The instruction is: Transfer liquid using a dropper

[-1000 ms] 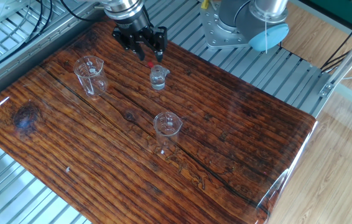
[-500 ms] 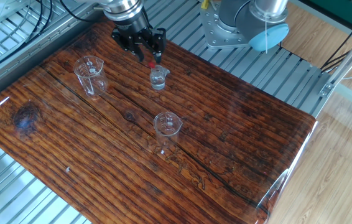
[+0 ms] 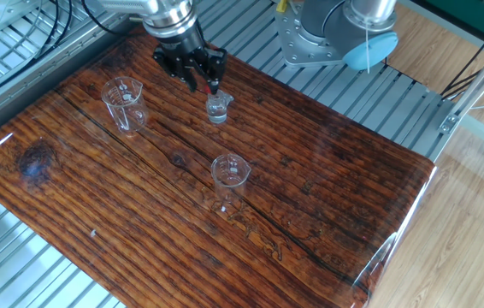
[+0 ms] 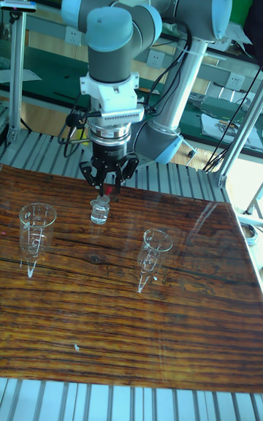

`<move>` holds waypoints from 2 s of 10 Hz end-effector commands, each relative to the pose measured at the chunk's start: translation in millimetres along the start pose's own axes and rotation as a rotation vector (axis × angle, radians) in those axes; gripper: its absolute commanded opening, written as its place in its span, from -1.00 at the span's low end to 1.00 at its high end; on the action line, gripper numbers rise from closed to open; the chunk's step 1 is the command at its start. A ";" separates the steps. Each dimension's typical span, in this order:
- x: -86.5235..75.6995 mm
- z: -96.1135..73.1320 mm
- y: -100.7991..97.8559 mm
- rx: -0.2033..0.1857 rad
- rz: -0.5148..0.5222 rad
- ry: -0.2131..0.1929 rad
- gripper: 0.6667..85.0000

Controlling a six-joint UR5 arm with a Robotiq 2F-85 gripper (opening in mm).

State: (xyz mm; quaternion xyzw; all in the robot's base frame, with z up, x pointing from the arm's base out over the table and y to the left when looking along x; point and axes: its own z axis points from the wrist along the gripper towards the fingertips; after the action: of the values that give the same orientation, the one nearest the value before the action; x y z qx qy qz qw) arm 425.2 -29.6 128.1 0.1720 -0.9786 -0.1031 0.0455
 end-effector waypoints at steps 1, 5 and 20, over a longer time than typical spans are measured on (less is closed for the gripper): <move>-3.5 8.0 3.7 0.006 0.012 -0.004 -0.10; 1.6 9.6 5.2 0.007 0.013 0.015 -0.12; 3.5 6.9 5.2 0.085 0.029 0.095 -0.21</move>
State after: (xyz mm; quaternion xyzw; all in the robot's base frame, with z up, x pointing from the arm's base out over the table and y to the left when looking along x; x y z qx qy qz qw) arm 420.1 -26.6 124.5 0.1630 -0.9819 -0.0536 0.0801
